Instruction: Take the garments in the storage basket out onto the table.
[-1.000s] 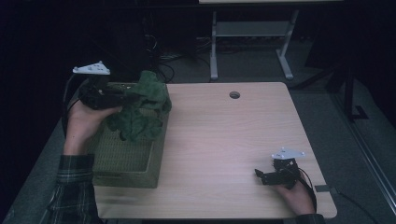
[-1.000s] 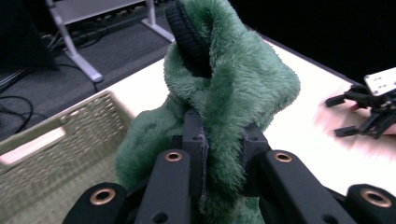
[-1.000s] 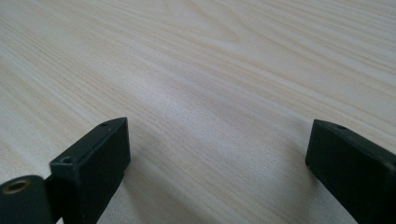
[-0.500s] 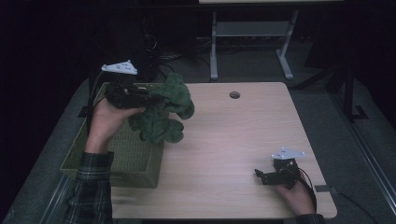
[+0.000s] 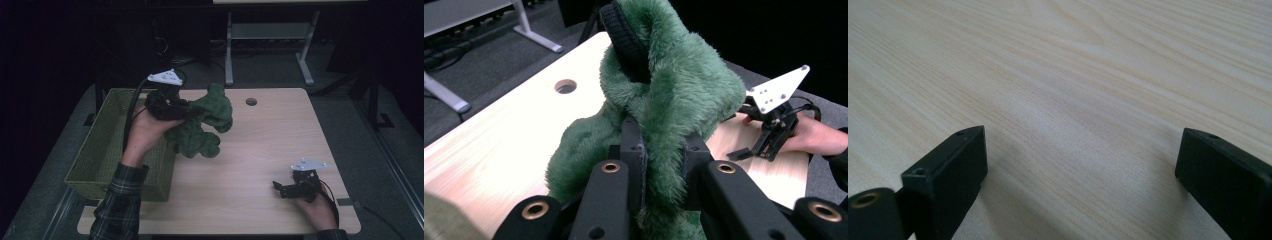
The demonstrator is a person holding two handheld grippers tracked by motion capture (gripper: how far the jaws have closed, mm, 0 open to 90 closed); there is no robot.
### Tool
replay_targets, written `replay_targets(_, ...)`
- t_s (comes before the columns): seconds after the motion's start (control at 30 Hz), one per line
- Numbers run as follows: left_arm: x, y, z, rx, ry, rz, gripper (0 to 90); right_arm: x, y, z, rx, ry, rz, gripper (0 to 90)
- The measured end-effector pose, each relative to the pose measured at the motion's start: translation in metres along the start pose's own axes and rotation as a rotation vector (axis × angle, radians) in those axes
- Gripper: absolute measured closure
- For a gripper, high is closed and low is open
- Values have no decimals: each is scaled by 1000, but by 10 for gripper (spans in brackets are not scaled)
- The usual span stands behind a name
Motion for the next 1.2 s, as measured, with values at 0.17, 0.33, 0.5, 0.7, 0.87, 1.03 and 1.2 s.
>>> replay_targets(0.17, 0, -22, 14, -18, -5, -7, 776, 0, 0, 0, 0, 0, 0, 62)
replay_targets(0.33, -2, -46, 24, -22, -4, -10, 776, 0, 0, 0, 0, -1, 0, 62)
replay_targets(0.5, -10, -69, 30, -16, 12, -11, 776, 0, 0, 0, -2, 1, 0, 62)
replay_targets(0.7, -26, -100, 37, -36, 47, -9, 777, 0, 0, 0, -1, 2, 0, 62)
replay_targets(0.87, -44, -125, 38, -48, 74, -28, 776, 0, 0, 0, -1, 1, 2, 62)
replay_targets(1.03, -60, -150, 42, -58, 102, -38, 776, 0, 0, 0, -1, 3, 1, 62)
replay_targets(1.2, -76, -173, 42, -67, 112, -59, 776, 0, 0, 0, -2, 2, 0, 62)
Point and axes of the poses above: each handheld gripper's, and its own axes: y roughly backward along the jaws, x roughly out of its top, z roughly to its right, the point moved 9 cm from there along -y, roughly forward along the jaws, and after that the axes turned 5 degrees about y, right-handed, at the moved point
